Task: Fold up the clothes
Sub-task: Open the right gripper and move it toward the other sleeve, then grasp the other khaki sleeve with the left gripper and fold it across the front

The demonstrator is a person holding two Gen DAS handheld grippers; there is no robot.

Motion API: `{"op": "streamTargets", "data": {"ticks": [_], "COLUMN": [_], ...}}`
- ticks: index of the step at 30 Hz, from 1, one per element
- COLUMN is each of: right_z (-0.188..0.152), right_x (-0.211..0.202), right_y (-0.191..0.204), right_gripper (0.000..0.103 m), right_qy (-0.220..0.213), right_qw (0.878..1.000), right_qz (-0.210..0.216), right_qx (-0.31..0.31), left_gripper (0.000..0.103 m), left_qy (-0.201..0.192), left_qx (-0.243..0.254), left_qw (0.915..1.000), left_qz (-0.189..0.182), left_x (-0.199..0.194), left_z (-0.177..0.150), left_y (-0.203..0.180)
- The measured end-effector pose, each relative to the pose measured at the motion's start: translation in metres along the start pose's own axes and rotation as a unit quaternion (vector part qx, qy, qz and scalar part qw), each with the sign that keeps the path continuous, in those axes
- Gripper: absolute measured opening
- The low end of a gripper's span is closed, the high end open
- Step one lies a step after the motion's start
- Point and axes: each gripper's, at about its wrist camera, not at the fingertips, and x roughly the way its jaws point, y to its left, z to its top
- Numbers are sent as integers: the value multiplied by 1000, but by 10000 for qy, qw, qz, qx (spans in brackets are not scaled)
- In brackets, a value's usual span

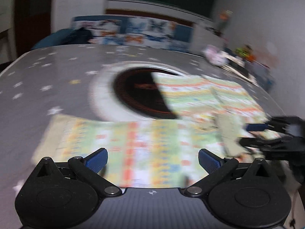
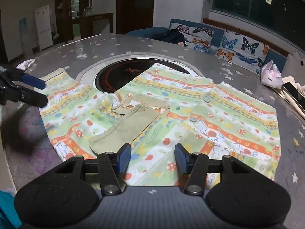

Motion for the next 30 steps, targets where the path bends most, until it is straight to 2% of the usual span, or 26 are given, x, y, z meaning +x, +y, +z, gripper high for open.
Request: {"op": "streamTargets", "data": {"ticks": [3, 8, 12, 15, 18, 21, 22, 23, 24, 25, 26, 28, 30], "right_z": [2, 3, 2, 1, 1, 0, -1, -1, -2, -2, -3, -3, -3], "right_x": [-9, -16, -19, -20, -22, -24, -24, -24, -24, -25, -25, -26, -29], "right_y": [-2, -3, -3, -3, -2, -1, -2, -2, -2, -3, -3, -4, -7], "right_gripper": [52, 52, 53, 53, 55, 56, 56, 56, 56, 56, 56, 56, 56], "right_qy": [-91, -129, -159, -176, -194, -205, -206, -208, -210, -212, -214, -233, -259], "right_qw": [10000, 9999, 9998, 9997, 9997, 9997, 9996, 9996, 9996, 9995, 9995, 9994, 9992], "right_qz": [-11, 35, 66, 100, 89, 91, 94, 97, 95, 96, 98, 90, 88], "right_qx": [13, 27, 71, 116, 118, 137, 150, 166, 185, 202, 219, 256, 307], "left_gripper": [103, 103, 101, 93, 88, 72, 62, 47, 37, 22, 18, 16, 16], "left_qy": [-123, -282, -211, -66, -136, -191, -214, -230, -233, -204, -177, -217, -348], "left_qx": [-373, -899, -1172, -1322, -1285, -1240, -1228, -1211, -1225, -1312, -1401, -1515, -1399], "left_qw": [9981, 9883, 9837, 9828, 9829, 9825, 9827, 9830, 9838, 9846, 9850, 9857, 9883], "left_qz": [484, 1202, 1345, 1286, 1315, 1376, 1371, 1358, 1287, 1139, 988, 700, 493], "left_x": [-6, -10, -7, -1, -1, -2, -3, -4, -4, -4, -5, -9, -16], "left_z": [1, -1, -5, -8, -9, -10, -11, -11, -11, -10, -9, -7, 1], "left_y": [30, 67, 82, 90, 90, 90, 90, 88, 88, 88, 89, 85, 72]}}
